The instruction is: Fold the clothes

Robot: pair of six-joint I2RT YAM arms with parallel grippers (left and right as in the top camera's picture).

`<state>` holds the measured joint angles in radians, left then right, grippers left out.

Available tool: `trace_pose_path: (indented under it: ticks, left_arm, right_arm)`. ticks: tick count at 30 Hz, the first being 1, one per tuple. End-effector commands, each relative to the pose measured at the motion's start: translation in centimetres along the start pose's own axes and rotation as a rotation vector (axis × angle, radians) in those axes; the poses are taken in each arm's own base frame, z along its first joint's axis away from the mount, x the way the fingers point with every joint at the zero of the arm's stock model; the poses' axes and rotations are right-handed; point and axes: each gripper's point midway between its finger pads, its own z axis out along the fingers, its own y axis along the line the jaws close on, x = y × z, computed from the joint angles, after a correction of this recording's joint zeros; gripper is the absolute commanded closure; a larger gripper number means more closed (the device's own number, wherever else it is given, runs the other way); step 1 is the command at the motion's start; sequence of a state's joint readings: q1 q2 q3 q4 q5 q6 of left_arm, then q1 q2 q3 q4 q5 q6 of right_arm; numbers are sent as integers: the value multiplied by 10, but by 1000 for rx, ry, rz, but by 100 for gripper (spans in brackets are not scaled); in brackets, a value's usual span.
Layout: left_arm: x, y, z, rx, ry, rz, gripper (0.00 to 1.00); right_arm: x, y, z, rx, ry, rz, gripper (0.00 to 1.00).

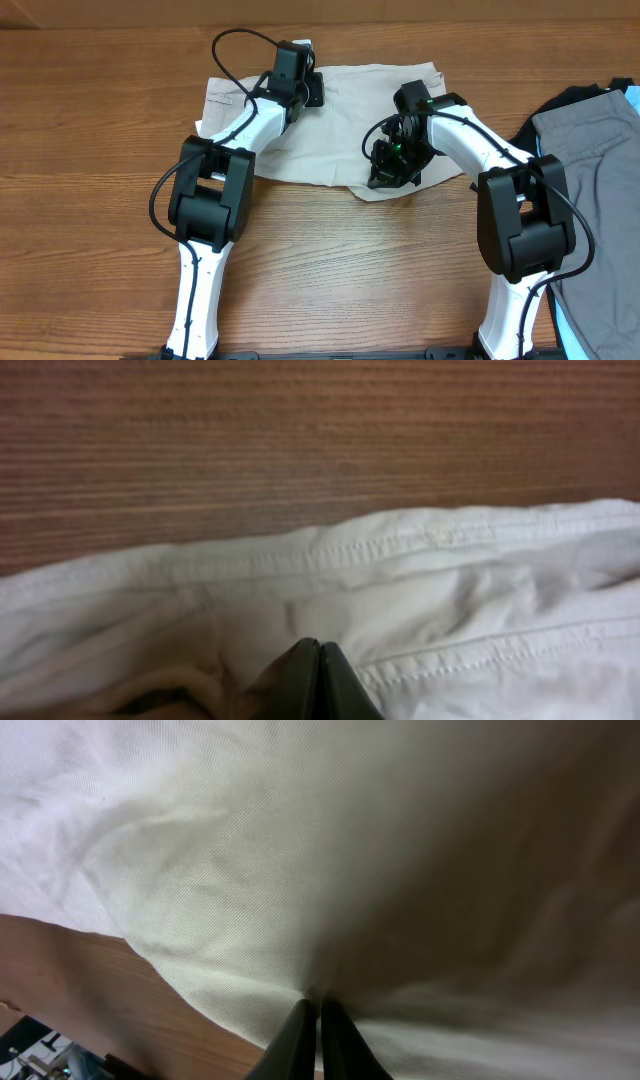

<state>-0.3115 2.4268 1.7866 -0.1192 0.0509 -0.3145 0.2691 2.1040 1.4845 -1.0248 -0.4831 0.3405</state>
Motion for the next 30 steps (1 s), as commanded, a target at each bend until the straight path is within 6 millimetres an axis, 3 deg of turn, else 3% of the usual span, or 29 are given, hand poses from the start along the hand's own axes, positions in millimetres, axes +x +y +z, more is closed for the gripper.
trace_pose_path:
  ticks: [1, 4, 6, 8, 11, 14, 18, 20, 25, 30]
  left_arm:
    - [-6, 22, 8, -22, -25, -15, 96]
    - [-39, 0, -13, 65, -72, -9, 96]
    - [-82, -24, -53, 127, -125, 0, 96]
    - [-103, -32, -86, 130, -129, 0, 95]
    - [-113, -29, -129, 106, -80, -17, 88]
    - [-100, -12, -159, 60, 17, -50, 80]
    - [-78, 33, -157, -13, 118, -116, 81]
    - [-55, 72, -146, -67, 200, -178, 81]
    - [-9, 102, -117, 10, 362, -299, 85]
    - [29, 141, -90, -46, 447, -367, 86]
  right_arm:
    - [2, -1, 2, -1, 8, 8, 92]
    - [0, -4, 2, 20, -2, 7, 92]
    - [-1, -8, 2, 38, -7, 8, 92]
    - [0, -8, 2, 38, -5, 10, 92]
    - [0, -8, 2, 38, -5, 10, 91]
    - [-1, -7, 2, 37, -8, 8, 91]
    - [-1, -7, 2, 36, -9, 8, 90]
    - [-2, -7, 2, 35, -11, 6, 89]
    - [-3, -7, 2, 34, -14, 5, 87]
    - [-3, -7, 2, 34, -14, 5, 86]
